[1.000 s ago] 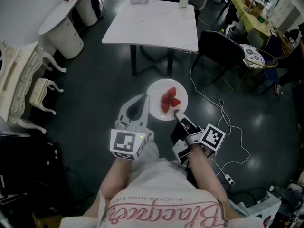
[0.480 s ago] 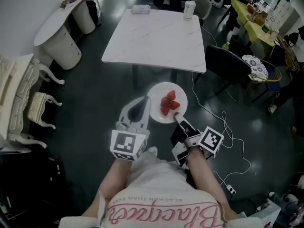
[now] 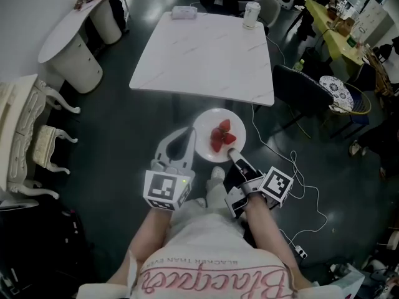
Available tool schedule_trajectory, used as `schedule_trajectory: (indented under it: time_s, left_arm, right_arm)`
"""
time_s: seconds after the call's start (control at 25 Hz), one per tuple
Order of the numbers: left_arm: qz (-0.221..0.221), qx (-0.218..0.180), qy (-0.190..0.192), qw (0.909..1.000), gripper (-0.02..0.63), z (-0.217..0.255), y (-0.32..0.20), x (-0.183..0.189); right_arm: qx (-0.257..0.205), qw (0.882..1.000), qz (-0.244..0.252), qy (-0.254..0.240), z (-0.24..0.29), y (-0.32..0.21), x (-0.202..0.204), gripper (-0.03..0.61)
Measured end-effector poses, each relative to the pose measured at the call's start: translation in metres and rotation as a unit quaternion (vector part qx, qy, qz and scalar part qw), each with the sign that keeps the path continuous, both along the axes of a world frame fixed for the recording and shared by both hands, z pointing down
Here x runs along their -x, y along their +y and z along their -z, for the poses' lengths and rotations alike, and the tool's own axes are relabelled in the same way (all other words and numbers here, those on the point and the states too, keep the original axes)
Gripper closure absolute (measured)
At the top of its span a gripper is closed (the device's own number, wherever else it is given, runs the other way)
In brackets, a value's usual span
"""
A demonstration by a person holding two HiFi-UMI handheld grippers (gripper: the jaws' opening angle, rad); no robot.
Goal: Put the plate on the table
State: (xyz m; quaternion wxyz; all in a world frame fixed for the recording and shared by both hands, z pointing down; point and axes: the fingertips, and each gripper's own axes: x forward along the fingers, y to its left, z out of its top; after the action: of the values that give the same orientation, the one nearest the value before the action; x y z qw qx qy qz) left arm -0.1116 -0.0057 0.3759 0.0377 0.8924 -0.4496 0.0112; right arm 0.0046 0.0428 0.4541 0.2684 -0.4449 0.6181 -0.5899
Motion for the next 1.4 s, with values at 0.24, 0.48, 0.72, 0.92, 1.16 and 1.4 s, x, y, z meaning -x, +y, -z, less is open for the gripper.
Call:
schedule_trajectory:
  time_s: [0.24, 0.48, 0.72, 0.92, 1.16, 1.4]
  left_arm:
    - [0.005, 0.001, -0.001, 1.0000, 0.607, -0.001, -0.043, -0.010]
    - [0.012, -0.004, -0.023, 0.9997, 0.607, -0.005, -0.092, -0.024]
    - [0.024, -0.009, -0.030, 0.9992, 0.607, -0.003, -0.160, -0.045]
    - [0.032, -0.007, -0.034, 0.9989, 0.607, -0.003, -0.219, -0.063]
    - [0.039, -0.006, -0.030, 0.9987, 0.607, -0.002, -0.290, -0.084]
    - [0.055, -0.001, -0.019, 0.9983, 0.607, -0.006, -0.346, -0.094]
  right_arm:
    - [0.014, 1.000, -0.004, -0.004, -0.007, -0.043, -0.014, 0.567]
    - [0.003, 1.000, 0.002, -0.015, -0.006, -0.101, -0.029, 0.567]
    - [0.011, 1.000, 0.013, -0.018, -0.006, -0.173, -0.051, 0.567]
    - [0.015, 0.999, 0.022, -0.020, -0.005, -0.236, -0.067, 0.566]
    - [0.012, 0.999, 0.046, -0.020, -0.002, -0.309, -0.080, 0.566]
    - [0.019, 0.998, 0.054, 0.001, -0.008, -0.366, -0.101, 0.566]
